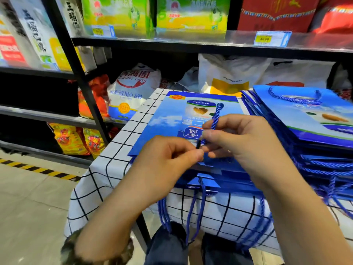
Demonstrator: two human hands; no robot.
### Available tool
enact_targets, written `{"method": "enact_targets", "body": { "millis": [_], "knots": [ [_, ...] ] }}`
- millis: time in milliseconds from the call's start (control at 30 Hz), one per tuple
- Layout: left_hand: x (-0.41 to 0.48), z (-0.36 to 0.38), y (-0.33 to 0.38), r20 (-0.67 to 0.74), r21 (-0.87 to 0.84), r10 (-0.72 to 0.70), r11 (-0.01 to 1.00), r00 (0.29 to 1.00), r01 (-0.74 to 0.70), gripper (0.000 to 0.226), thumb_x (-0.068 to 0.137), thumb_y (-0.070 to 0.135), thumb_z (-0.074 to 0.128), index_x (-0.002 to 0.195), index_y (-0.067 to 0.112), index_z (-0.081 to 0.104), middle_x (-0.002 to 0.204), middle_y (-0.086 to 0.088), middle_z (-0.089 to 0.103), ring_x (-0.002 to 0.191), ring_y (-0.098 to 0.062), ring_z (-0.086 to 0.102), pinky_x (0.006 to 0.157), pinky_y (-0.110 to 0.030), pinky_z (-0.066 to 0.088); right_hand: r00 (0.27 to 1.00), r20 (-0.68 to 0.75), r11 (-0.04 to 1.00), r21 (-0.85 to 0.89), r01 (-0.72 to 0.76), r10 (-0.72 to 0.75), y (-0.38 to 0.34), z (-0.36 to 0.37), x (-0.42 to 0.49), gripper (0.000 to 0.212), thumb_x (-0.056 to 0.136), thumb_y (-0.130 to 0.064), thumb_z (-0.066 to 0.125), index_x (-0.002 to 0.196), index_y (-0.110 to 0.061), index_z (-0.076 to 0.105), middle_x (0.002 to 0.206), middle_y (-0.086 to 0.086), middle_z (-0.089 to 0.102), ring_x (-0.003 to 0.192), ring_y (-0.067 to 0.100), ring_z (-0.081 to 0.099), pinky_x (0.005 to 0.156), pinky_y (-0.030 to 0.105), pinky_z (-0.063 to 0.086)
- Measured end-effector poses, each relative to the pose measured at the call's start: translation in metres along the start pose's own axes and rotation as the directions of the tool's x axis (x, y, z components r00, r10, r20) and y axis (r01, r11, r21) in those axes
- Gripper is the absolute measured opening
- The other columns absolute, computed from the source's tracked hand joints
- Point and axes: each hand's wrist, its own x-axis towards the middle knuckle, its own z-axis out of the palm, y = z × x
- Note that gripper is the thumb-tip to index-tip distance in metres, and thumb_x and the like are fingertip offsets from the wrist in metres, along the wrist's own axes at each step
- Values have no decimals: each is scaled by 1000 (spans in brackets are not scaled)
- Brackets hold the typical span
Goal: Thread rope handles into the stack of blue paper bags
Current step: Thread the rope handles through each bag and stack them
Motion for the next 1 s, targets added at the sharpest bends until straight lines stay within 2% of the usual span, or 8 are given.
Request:
{"method": "enact_targets", "body": {
  "millis": [100,200,300,367,467,633,867,1000],
  "knots": [
    [1,-8,-3,-109,121,36,992,993,-23,23,80,32,62,61,19,65,56,-3,56,49,-4,44,48,-19,34,997,51,996,-59,61,-58,4,12,2,19,72,4,68,70,-14,65,55,-2,65,51,6,61,47,17,49],
    [0,-24,-14,-198,371,156,926,968,-73,35,77,53,56,68,21,67,65,4,62,64,-5,55,59,-25,44,996,1,995,-43,86,-86,5,17,8,21,72,5,68,68,-15,64,53,-4,63,50,4,60,47,15,47],
    [-1,-46,-32,-108,633,195,770,975,-84,61,64,69,39,99,28,69,106,12,61,100,-4,53,81,-26,42,998,25,986,-156,63,-60,9,19,13,22,76,3,67,66,-16,64,53,-5,62,49,2,57,46,13,46],
    [-3,-51,-41,-67,628,90,778,994,-28,73,58,73,47,113,27,64,127,9,54,114,-5,48,88,-19,36,997,36,964,-257,69,-62,13,20,15,23,76,0,68,63,-19,63,59,-3,63,54,5,57,49,15,47],
    [-4,-47,-45,-62,548,82,836,995,-35,74,58,68,63,115,22,64,127,6,58,109,7,45,85,-8,30,996,14,923,-374,87,-88,17,24,17,25,74,-3,69,61,-23,63,62,-7,64,62,12,60,60,29,52],
    [-4,-47,-43,-103,568,89,823,991,-15,76,54,78,57,109,26,68,117,12,64,105,-3,57,84,-22,42,993,4,879,-465,109,-121,18,30,23,29,74,-6,70,59,-30,62,65,-14,64,70,12,65,79,36,55],
    [-6,-43,-41,-170,534,118,845,978,-10,74,55,73,40,102,24,70,105,9,70,95,-5,61,83,-32,51,999,27,859,-510,53,-45,23,29,27,7,74,-10,72,68,-13,70,47,-21,59,52,-5,54,60,17,45],
    [-6,-41,-42,-195,513,113,858,974,3,74,57,73,38,103,25,70,104,8,71,92,-6,62,82,-34,51,994,104,798,-596,88,-32,23,27,25,17,78,-15,68,62,-18,65,67,-7,68,66,8,60,68,32,51]
  ]
}}
